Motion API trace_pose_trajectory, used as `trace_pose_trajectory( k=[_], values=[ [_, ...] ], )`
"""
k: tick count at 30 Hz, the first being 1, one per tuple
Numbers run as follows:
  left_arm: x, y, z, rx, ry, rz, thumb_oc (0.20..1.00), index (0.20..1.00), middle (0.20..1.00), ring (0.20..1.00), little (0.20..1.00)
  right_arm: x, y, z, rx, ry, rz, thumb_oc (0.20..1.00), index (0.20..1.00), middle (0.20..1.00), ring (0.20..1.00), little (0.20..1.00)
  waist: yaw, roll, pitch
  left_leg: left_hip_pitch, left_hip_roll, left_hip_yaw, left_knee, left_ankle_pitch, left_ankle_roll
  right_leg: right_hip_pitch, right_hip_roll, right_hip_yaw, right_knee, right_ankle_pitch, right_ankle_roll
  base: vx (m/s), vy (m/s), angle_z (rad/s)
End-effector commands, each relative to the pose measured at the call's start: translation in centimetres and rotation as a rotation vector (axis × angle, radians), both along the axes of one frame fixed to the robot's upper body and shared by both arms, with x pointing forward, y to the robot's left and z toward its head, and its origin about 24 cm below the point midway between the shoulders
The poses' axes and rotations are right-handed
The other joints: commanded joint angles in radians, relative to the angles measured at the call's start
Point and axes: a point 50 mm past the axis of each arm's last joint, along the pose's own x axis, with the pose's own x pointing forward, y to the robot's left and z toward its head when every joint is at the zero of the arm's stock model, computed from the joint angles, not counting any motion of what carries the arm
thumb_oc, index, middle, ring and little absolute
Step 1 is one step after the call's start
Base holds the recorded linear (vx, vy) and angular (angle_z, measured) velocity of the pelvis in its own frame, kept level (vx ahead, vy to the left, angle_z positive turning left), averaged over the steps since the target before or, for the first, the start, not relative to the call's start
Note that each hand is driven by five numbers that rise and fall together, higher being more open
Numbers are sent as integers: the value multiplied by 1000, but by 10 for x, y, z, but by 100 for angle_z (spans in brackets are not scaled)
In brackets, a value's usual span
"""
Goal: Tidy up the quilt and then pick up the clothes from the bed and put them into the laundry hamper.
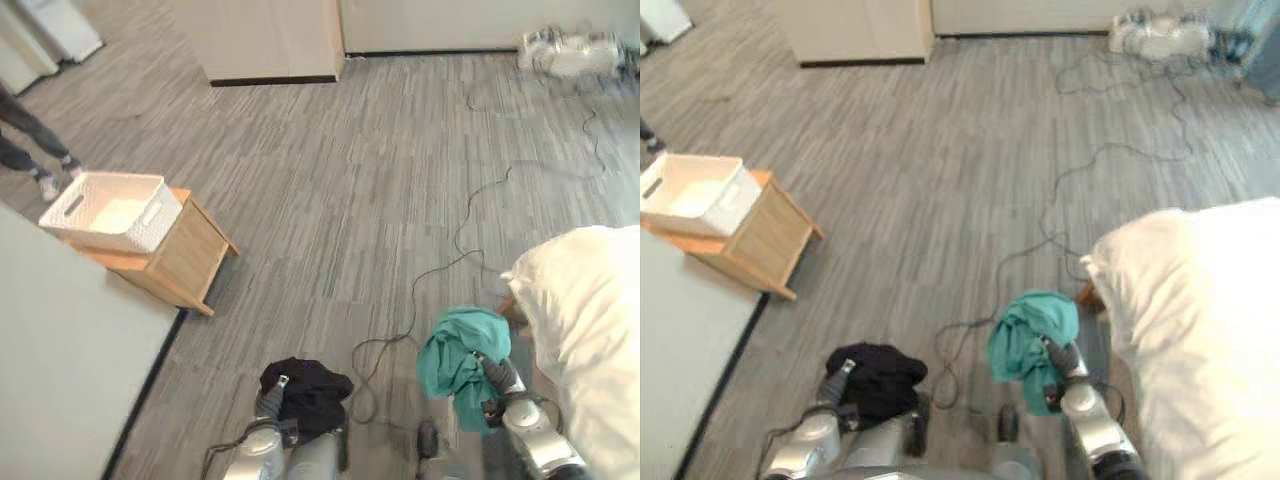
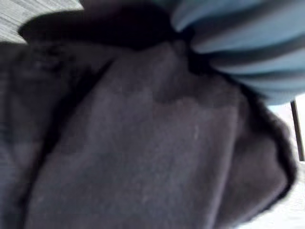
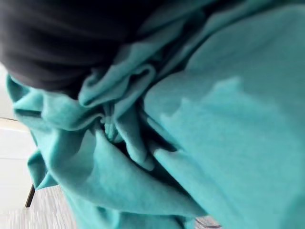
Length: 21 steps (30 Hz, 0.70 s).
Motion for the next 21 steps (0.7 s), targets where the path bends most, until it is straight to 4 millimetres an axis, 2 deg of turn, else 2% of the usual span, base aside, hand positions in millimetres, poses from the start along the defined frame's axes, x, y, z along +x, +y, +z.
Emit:
trace_pose_trajectory(
  k=[1,3,4,5,7,8,9,10,11,12,13,14,15,16,17,18,19,21],
  values=[
    [19,15,16,45,-102,43,200,200,200,200,200,13,6,18,-11,-125,21,200,200,200,200,200,28,-54,8,-141,-25,94,-102,151,-2,339,-20,3,-457,93,95,491,209,30],
    [18,18,15,51,-98,55,200,200,200,200,200,15,11,18,-2,-127,30,200,200,200,200,200,37,-60,-3,-160,11,157,-126,182,-2,370,-27,0,-457,72,111,302,138,30],
    [18,18,15,51,-98,55,200,200,200,200,200,15,11,18,-1,-127,30,200,200,200,200,200,38,-62,-4,-159,11,158,-126,182,-3,369,-28,1,-457,72,111,436,171,35],
    [14,23,16,75,-97,43,200,200,200,200,200,12,17,14,35,-115,40,200,200,200,200,200,47,-74,-28,-154,8,165,-121,191,23,402,-34,6,-457,64,122,416,168,60],
    [14,28,17,99,-92,26,200,200,200,200,200,10,24,12,78,-115,44,200,200,200,200,200,58,-110,-41,-152,-12,161,-95,171,46,390,-63,14,-382,73,131,426,181,6],
    [14,30,17,114,-86,18,200,200,200,200,200,9,26,10,93,-113,41,200,200,200,200,200,64,-131,-42,-138,-32,164,-92,152,65,371,-79,16,-305,109,147,457,262,-74],
    [13,35,18,131,-80,13,200,200,200,200,200,8,30,10,116,-114,36,200,200,200,200,200,51,-153,-30,-72,-81,160,-116,108,106,291,-122,24,-102,277,187,341,220,-61],
    [14,35,18,131,-81,13,200,200,200,200,200,9,30,10,116,-115,37,200,200,200,200,200,54,-151,-31,-74,-77,163,-117,110,106,288,-120,28,-104,282,187,537,354,-32],
    [16,38,21,149,-89,2,200,200,200,200,200,11,33,13,133,-136,36,200,200,200,200,200,25,-127,-9,13,-86,135,-176,90,135,166,-124,41,105,406,187,289,189,17],
    [16,38,21,149,-89,2,200,200,200,200,200,12,33,13,133,-136,36,200,200,200,200,200,27,-124,-11,11,-82,136,-177,92,134,163,-120,43,103,410,186,461,261,35],
    [19,40,23,156,-100,-3,200,200,200,200,200,14,34,16,141,-153,36,200,200,200,200,200,9,-97,4,67,-72,104,-209,82,139,83,-100,45,169,369,167,437,155,68],
    [25,38,26,163,-119,-16,200,200,200,200,200,17,36,19,155,-175,33,200,200,200,200,200,-27,-70,34,137,-80,60,-231,63,136,-25,-62,35,175,290,148,439,152,75],
    [26,38,26,163,-120,-16,200,200,200,200,200,17,35,19,155,-176,34,200,200,200,200,200,-28,-67,34,135,-77,58,-231,65,135,-25,-60,33,172,294,146,403,83,67],
    [30,36,27,168,-128,-30,200,200,200,200,200,19,35,21,158,-186,28,200,200,200,200,200,-44,-64,47,164,-86,32,-236,50,131,-58,-40,23,121,265,135,465,-33,69],
    [36,31,27,173,-134,-52,200,200,200,200,200,19,34,23,171,-202,7,200,200,200,200,200,-72,-64,60,240,-112,-26,-251,-2,120,-98,-21,11,-46,233,126,606,-62,69],
    [38,28,27,170,-136,-57,200,200,200,200,200,19,32,24,168,-208,1,200,200,200,200,200,-82,-73,55,260,-124,-42,-259,-17,114,-121,-23,17,-145,254,130,673,-102,131],
    [38,25,27,169,-136,-64,200,200,200,200,200,16,29,24,157,-208,-12,200,200,200,200,200,-105,-77,55,291,-136,-78,-259,-47,108,-146,-26,37,-245,300,141,541,-94,148],
    [38,23,26,177,-136,-69,200,200,200,200,200,13,25,24,143,-209,-30,200,200,200,200,200,-140,-67,51,341,-131,-127,-259,-99,97,-196,-44,70,-368,373,177,529,-74,129]
  ],
)
